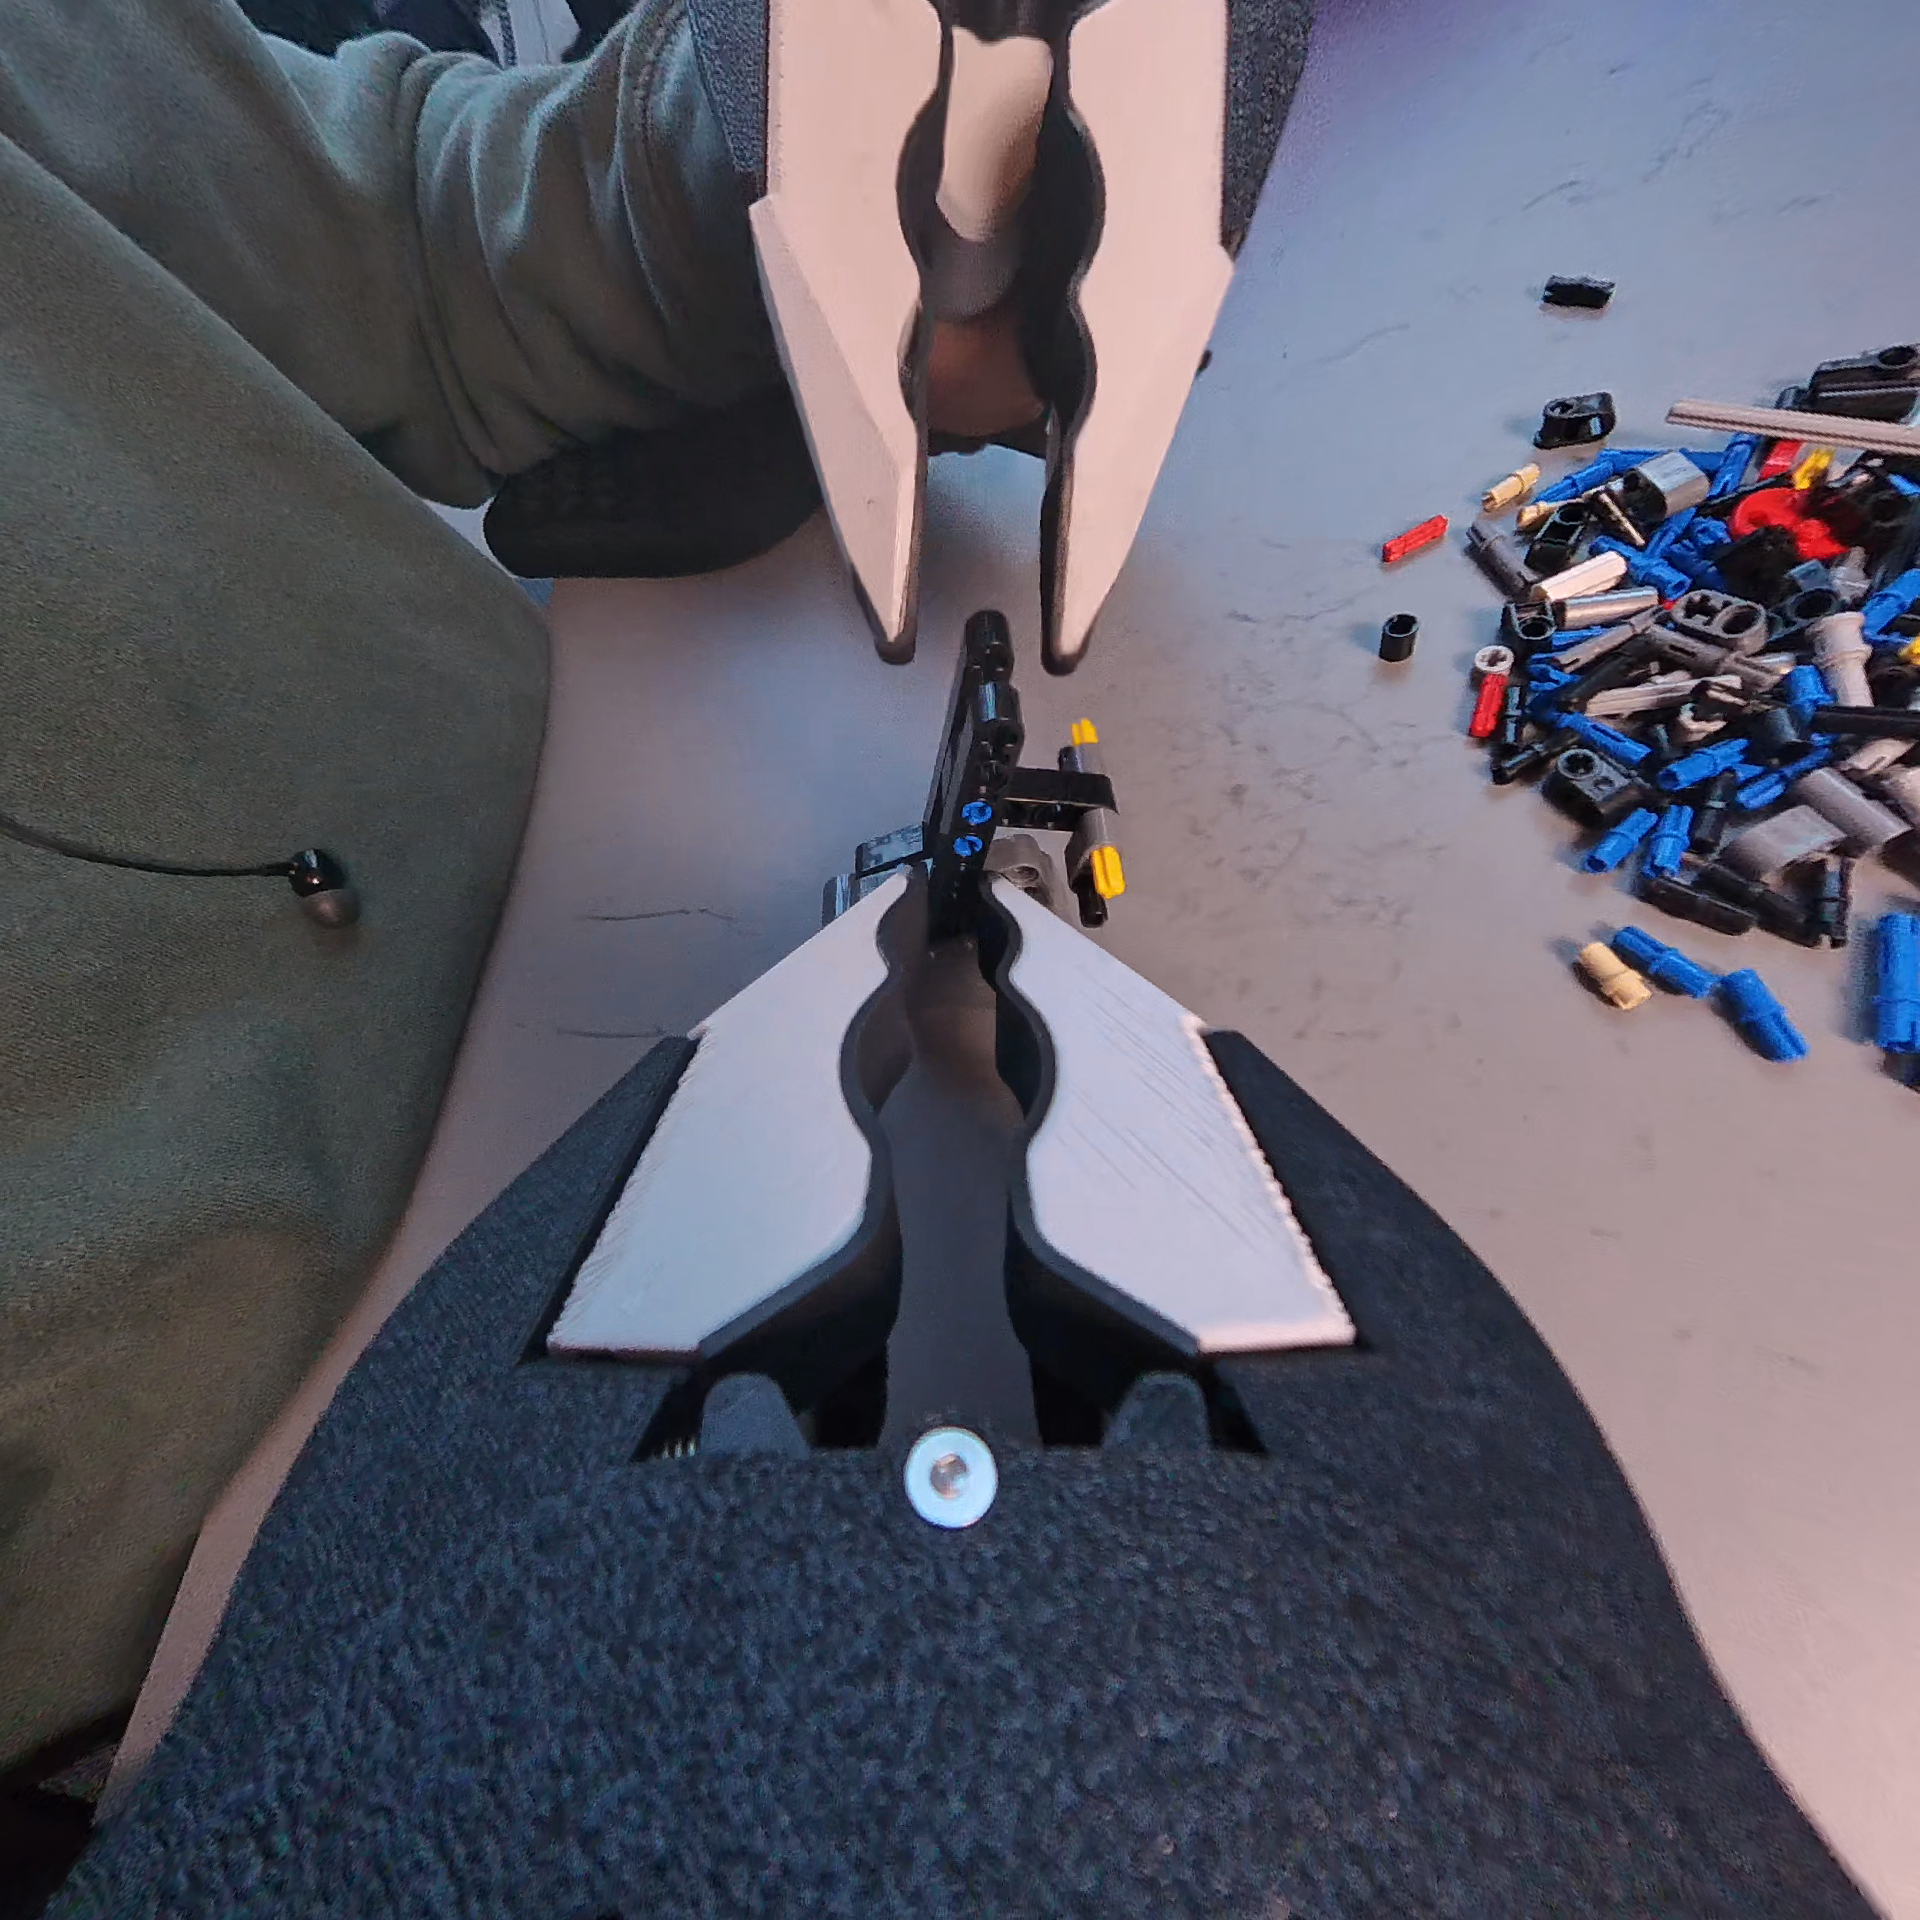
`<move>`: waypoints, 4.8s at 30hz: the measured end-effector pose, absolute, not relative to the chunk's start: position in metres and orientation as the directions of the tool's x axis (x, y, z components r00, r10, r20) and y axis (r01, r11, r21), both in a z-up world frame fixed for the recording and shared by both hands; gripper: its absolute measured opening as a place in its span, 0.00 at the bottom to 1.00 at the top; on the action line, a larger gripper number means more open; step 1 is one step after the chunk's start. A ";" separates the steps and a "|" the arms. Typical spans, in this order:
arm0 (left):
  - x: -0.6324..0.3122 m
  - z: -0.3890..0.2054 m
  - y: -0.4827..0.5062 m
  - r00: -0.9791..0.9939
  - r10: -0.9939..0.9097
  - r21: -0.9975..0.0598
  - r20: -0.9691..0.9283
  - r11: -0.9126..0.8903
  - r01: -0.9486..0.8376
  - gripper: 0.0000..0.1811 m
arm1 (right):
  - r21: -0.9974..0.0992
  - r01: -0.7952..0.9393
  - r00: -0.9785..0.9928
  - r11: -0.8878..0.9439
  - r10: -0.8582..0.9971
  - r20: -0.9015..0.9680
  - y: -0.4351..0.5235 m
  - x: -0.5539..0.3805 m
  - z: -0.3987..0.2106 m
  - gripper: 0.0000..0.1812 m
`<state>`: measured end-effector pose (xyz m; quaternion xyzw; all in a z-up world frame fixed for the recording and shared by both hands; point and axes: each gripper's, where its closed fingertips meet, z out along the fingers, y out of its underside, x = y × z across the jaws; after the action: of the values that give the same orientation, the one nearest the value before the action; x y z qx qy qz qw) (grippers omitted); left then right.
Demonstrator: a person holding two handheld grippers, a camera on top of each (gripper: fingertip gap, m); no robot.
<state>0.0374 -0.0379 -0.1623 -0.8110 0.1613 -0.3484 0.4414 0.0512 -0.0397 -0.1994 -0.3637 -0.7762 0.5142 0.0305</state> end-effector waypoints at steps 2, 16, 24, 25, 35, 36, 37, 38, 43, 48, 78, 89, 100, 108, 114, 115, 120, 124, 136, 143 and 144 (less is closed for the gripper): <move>0.037 -0.168 -0.043 0.716 -0.575 -0.821 0.397 -0.570 -0.003 0.10 | -0.818 0.542 -0.724 0.191 0.600 -0.340 -0.038 0.051 -0.199 0.04; 0.045 -0.183 -0.035 0.762 -0.566 -0.823 0.314 -0.563 -0.079 0.05 | -0.809 0.557 -0.699 0.188 0.632 -0.335 -0.032 0.052 -0.199 0.04; 0.050 -0.181 -0.034 0.740 -0.583 -0.828 0.335 -0.557 -0.064 0.04 | -0.874 0.442 -0.717 0.200 0.665 -0.210 -0.020 0.047 -0.175 0.11; 0.051 -0.181 -0.033 0.740 -0.585 -0.828 0.332 -0.556 -0.068 0.04 | -0.873 0.442 -0.721 0.209 0.662 -0.207 -0.022 0.046 -0.177 0.11; 0.053 -0.181 -0.034 0.738 -0.593 -0.832 0.324 -0.550 -0.077 0.05 | -0.867 0.462 -0.747 0.189 0.609 -0.265 -0.030 0.050 -0.182 0.04; 0.053 -0.180 -0.034 0.736 -0.591 -0.829 0.332 -0.554 -0.071 0.04 | -0.869 0.460 -0.751 0.183 0.603 -0.271 -0.031 0.050 -0.181 0.04; 0.053 -0.179 -0.034 0.730 -0.588 -0.825 0.347 -0.562 -0.060 0.04 | -0.869 0.464 -0.751 0.171 0.596 -0.284 -0.031 0.051 -0.180 0.04; 0.053 -0.179 -0.035 0.725 -0.587 -0.822 0.360 -0.567 -0.051 0.04 | -0.869 0.468 -0.750 0.158 0.592 -0.296 -0.030 0.051 -0.179 0.04; 0.051 -0.179 -0.039 0.710 -0.582 -0.808 0.396 -0.588 -0.031 0.04 | -0.865 0.484 -0.753 0.130 0.567 -0.336 -0.025 0.058 -0.179 0.03; 0.052 -0.179 -0.041 0.692 -0.586 -0.802 0.422 -0.596 -0.016 0.04 | -0.860 0.497 -0.750 0.114 0.554 -0.360 -0.024 0.061 -0.178 0.03; 0.068 -0.201 -0.047 0.706 -0.524 -0.720 0.477 -0.693 -0.028 0.04 | -0.743 0.647 -0.654 0.173 0.628 -0.423 -0.039 0.068 -0.202 0.04; 0.064 -0.202 -0.071 0.645 -0.553 -0.652 0.528 -0.750 -0.110 0.04 | -0.727 0.648 -0.698 0.226 0.559 -0.448 -0.037 0.080 -0.200 0.03; 0.048 -0.187 -0.059 0.681 -0.521 -0.700 0.515 -0.714 -0.016 0.12 | -0.821 0.549 -0.712 0.159 0.603 -0.359 -0.020 0.072 -0.182 0.03; 0.044 -0.137 -0.049 0.684 -0.617 -0.870 0.389 -0.491 0.052 0.18 | -0.939 0.336 -0.858 0.071 0.434 -0.274 -0.047 0.087 -0.133 0.03; 0.090 -0.111 -0.055 0.582 -0.786 -0.961 0.208 -0.275 -0.028 0.19 | -0.921 0.375 -0.907 -0.103 0.165 -0.388 -0.072 0.106 -0.102 0.03; 0.093 -0.108 -0.054 0.599 -0.785 -0.970 0.162 -0.237 -0.048 0.18 | -0.913 0.388 -0.906 -0.123 0.130 -0.403 -0.074 0.108 -0.099 0.03; 0.090 -0.094 -0.053 0.645 -0.760 -0.990 0.076 -0.136 -0.044 0.16 | -0.842 0.488 -0.866 -0.231 -0.008 -0.500 -0.069 0.111 -0.088 0.03; 0.088 -0.090 -0.050 0.679 -0.734 -0.995 0.011 -0.077 -0.067 0.12 | -0.777 0.565 -0.817 -0.278 -0.052 -0.575 -0.064 0.103 -0.092 0.03; 0.029 -0.144 -0.028 0.871 -0.491 -0.899 -0.027 -0.369 -0.236 0.07 | -0.940 0.309 -0.684 -0.146 0.652 -0.327 -0.003 0.038 -0.119 0.16; 0.039 -0.162 -0.024 0.865 -0.501 -0.856 -0.040 -0.428 -0.288 0.07 | -0.911 0.207 -0.633 0.357 0.759 0.153 -0.022 0.035 -0.149 0.14; 0.040 -0.163 -0.024 0.863 -0.502 -0.856 -0.045 -0.427 -0.292 0.07 | -0.907 0.208 -0.651 0.366 0.744 0.151 -0.026 0.037 -0.151 0.09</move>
<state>0.0401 -0.0241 -0.1625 -0.8374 0.2373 -0.1093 0.4800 0.0370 -0.0256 -0.1513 -0.3066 -0.7763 0.4723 0.2835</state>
